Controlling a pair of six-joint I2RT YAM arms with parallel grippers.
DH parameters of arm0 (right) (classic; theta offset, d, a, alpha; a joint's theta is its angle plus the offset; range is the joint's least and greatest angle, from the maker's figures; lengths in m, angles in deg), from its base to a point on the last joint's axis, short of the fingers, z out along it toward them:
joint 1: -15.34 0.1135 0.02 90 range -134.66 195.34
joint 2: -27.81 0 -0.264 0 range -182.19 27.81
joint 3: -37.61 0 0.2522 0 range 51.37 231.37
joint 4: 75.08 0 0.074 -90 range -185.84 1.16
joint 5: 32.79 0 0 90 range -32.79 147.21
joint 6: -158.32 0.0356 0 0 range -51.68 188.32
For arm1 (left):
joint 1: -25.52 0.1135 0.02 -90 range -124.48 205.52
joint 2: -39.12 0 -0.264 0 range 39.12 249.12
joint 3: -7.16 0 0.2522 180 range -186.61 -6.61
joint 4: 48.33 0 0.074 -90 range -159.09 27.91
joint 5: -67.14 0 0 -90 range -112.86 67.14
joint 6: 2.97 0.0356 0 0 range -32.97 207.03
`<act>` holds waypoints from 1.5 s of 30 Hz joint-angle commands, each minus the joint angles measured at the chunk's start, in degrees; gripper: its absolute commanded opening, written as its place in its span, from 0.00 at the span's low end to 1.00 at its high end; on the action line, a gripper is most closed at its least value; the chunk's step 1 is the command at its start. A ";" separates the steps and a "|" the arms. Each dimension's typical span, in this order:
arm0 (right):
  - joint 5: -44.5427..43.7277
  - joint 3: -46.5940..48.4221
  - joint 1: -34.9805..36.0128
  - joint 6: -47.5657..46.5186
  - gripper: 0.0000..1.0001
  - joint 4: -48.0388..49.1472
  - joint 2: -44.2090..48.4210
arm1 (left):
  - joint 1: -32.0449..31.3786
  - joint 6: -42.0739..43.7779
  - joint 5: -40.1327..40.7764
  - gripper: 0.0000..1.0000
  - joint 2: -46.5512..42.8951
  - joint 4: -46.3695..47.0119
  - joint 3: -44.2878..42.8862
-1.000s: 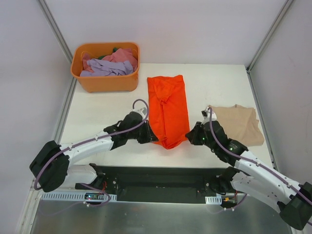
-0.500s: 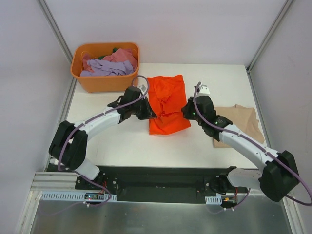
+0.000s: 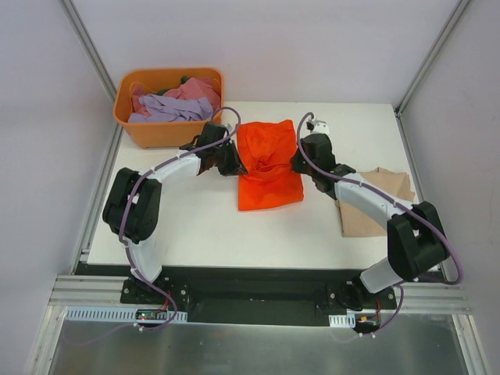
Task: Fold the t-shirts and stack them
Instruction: Fold the folded rectangular tshirt in 1/3 of the way
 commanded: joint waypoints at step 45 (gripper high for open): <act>32.46 -2.89 -4.97 7.23 0.88 2.65 -5.57 | -3.26 3.06 -6.27 0.99 9.55 -2.95 -10.62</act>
